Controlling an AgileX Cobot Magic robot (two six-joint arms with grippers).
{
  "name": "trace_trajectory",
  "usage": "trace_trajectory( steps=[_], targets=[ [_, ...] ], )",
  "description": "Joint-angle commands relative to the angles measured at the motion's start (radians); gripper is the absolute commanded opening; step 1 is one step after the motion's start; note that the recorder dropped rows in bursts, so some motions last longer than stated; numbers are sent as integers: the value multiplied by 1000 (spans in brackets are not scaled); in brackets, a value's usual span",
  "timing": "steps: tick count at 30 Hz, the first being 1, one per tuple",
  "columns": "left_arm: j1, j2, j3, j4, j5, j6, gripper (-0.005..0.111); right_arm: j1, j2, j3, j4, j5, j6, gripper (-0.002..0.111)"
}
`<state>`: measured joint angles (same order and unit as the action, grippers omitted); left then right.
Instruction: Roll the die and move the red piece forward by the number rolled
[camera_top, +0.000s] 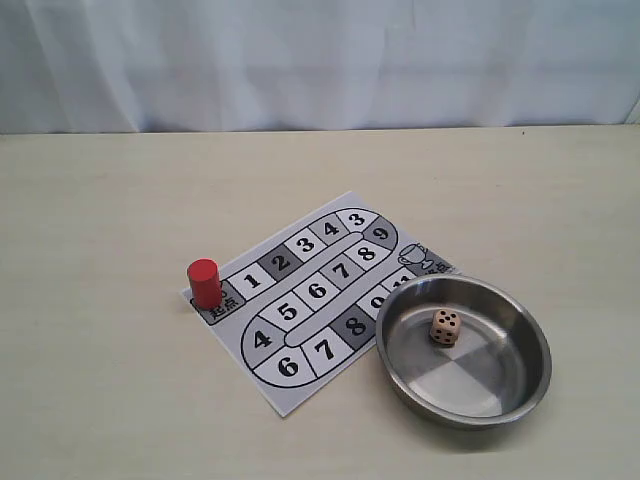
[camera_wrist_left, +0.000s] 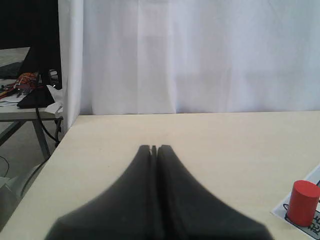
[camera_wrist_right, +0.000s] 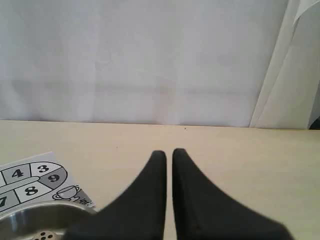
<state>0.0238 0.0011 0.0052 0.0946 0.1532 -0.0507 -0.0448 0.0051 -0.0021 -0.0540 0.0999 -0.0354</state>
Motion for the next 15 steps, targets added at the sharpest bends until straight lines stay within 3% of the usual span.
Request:
trace_trajectory(
  steps=[1,15],
  targets=[
    [0,-1,-5,-1,-9,-2,0,1,-5,2,-8,-1,5,4],
    [0,-1,-5,-1,-11,-2,0,1,-5,2,-8,-251,35,4]
  ],
)
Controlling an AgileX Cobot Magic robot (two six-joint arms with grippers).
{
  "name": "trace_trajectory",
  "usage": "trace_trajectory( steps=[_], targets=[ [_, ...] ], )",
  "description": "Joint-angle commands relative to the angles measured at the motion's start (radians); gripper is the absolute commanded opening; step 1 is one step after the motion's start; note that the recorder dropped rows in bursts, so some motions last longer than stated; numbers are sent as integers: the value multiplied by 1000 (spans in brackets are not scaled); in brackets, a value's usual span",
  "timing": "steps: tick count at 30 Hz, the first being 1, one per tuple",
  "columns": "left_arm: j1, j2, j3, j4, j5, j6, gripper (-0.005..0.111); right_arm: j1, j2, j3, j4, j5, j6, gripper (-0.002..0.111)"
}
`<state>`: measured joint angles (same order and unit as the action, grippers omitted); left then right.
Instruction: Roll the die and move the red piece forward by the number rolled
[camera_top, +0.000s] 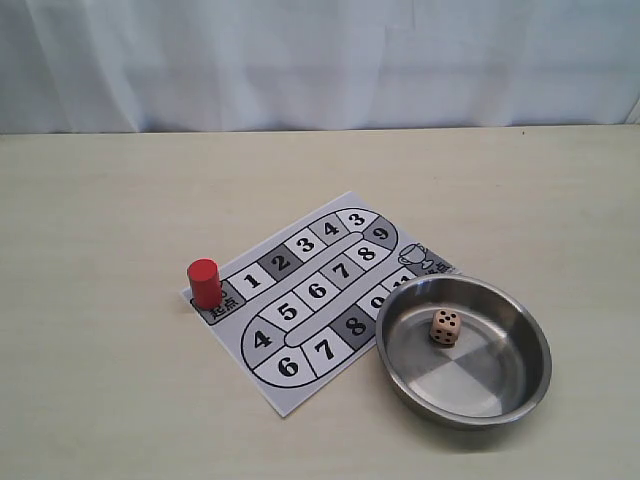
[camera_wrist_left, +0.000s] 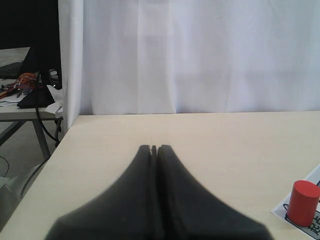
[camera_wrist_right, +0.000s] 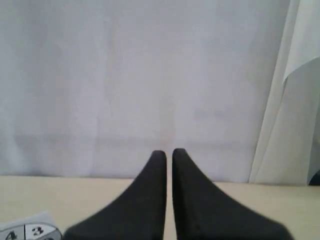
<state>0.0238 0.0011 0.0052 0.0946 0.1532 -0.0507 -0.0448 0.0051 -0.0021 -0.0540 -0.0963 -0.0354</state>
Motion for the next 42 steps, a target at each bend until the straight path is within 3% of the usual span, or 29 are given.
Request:
trace_trajectory(
  steps=[1,10,18,25,32,35,39,42],
  targets=[
    [0,-1,-5,-1,-11,-2,0,1,-5,-10,-8,-36,60,4],
    [0,-1,-5,-1,-11,-2,0,1,12,-287,70,269,87,4],
    [0,-1,-5,-1,-11,-2,0,1,245,-570,73,604,87,4],
    [0,-1,-5,-1,-9,-2,0,1,460,-738,73,626,-11,4],
    [0,-1,-5,-3,-9,-2,0,1,702,-771,135,599,-19,4],
    [0,-1,-5,-3,-9,-2,0,1,789,-771,344,603,-251,15],
    [0,-1,-5,-3,-9,-2,0,1,887,-773,644,668,-490,46],
    [0,-1,-5,-3,-9,-2,0,1,952,-777,750,705,-602,49]
  ],
)
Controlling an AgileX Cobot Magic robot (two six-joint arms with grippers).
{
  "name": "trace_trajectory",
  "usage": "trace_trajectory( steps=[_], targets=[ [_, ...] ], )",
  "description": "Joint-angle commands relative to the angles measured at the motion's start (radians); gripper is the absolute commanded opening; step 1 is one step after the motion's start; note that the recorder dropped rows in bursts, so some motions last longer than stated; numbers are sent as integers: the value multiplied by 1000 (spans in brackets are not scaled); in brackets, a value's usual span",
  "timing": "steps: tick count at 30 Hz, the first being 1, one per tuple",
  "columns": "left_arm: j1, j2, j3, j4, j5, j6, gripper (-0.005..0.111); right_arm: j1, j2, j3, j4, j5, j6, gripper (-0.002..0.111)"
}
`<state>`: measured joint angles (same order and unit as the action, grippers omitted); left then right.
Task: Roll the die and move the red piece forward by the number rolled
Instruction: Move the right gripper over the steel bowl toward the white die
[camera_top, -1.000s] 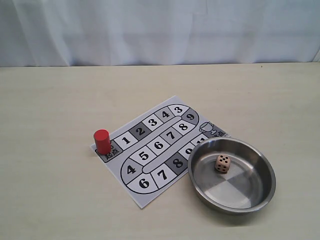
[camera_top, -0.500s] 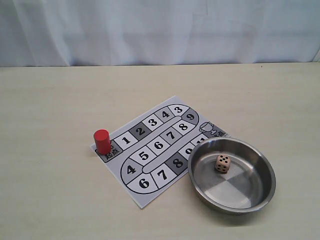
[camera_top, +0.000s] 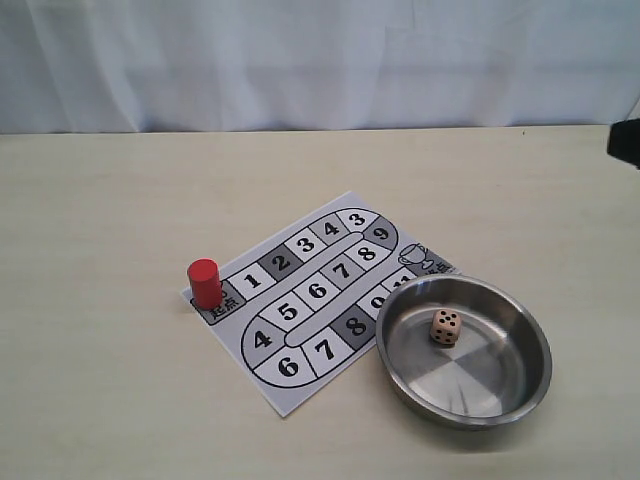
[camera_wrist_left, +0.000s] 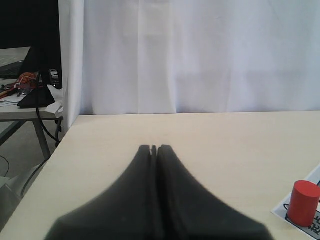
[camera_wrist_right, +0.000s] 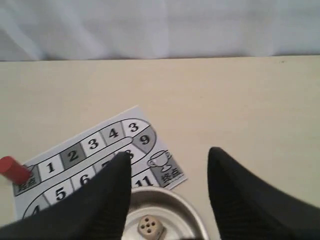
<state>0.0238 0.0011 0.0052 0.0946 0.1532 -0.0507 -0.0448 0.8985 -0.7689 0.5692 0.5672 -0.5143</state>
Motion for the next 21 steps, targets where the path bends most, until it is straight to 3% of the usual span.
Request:
trace_trajectory(
  steps=[1,11,16,21],
  targets=[
    [0,-1,-5,-3,-9,-2,0,1,77,-17,130,60,-121,49],
    [0,-1,-5,-1,-11,-2,0,17,247,-85,129,182,-99,45],
    [0,-1,-5,-1,-11,-2,0,144,282,-90,72,139,-58,45],
    [0,-1,-5,-1,-11,-2,0,297,339,-102,-182,95,127,50]
  ],
)
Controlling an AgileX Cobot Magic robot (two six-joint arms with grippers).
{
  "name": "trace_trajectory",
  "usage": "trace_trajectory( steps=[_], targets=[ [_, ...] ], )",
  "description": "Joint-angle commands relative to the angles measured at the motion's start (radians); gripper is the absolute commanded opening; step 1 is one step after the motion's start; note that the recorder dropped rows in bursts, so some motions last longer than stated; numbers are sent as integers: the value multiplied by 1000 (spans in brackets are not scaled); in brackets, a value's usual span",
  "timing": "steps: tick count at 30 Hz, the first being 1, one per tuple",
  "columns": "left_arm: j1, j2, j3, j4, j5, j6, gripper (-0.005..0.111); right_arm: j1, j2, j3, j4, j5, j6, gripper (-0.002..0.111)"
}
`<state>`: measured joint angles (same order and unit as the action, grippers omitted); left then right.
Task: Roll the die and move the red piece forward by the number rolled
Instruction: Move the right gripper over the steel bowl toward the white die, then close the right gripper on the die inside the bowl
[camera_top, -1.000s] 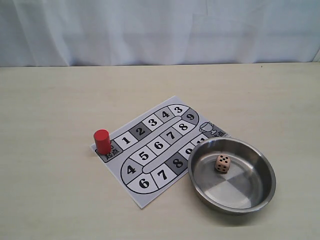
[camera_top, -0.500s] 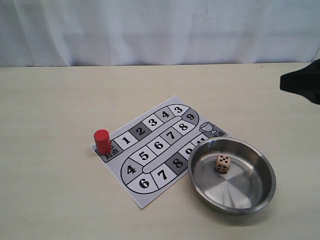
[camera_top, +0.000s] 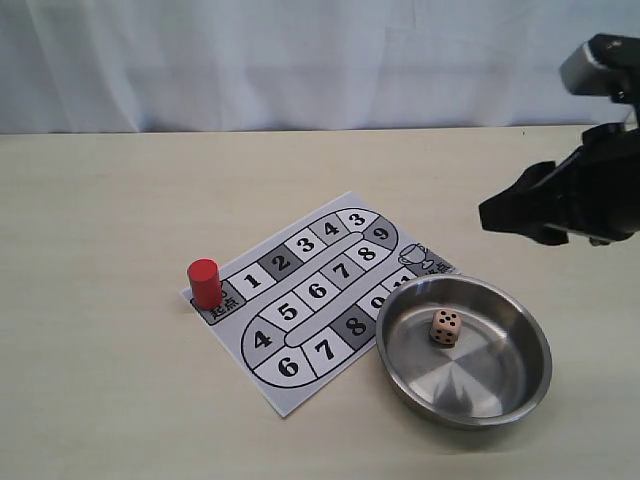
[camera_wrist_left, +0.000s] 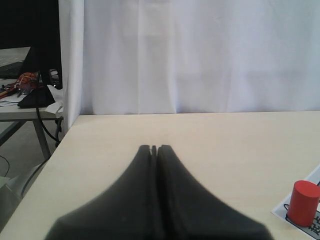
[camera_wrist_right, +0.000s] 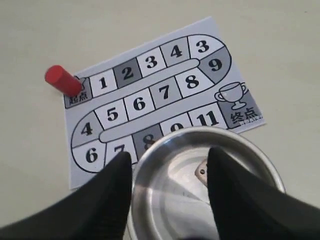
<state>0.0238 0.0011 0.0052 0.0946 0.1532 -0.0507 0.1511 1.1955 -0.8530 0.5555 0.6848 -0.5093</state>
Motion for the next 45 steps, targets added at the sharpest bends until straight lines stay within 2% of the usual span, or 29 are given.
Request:
trace_trajectory(
  steps=[1,6,9,21,29,37,41,45],
  targets=[
    [0,-1,-5,-1,-11,-2,0,120,53,-27,-202,-15,155,52],
    [0,-1,-5,-1,-11,-2,0,242,140,-56,-396,-40,337,56],
    [0,-1,-5,-1,-11,-2,0,270,203,-60,-428,-49,345,56],
    [0,-1,-5,-1,-10,-2,0,268,397,-60,-453,-85,449,56],
    [0,-1,-5,-1,-10,-2,0,265,472,-60,-675,-93,730,56],
    [0,-1,-5,-1,-10,-2,0,265,554,-60,-675,-164,743,56],
    [0,-1,-5,-1,-12,-2,0,265,585,-60,-675,-198,846,56],
    [0,-1,-5,-1,-12,-2,0,265,616,-60,-714,-231,851,56]
  ],
)
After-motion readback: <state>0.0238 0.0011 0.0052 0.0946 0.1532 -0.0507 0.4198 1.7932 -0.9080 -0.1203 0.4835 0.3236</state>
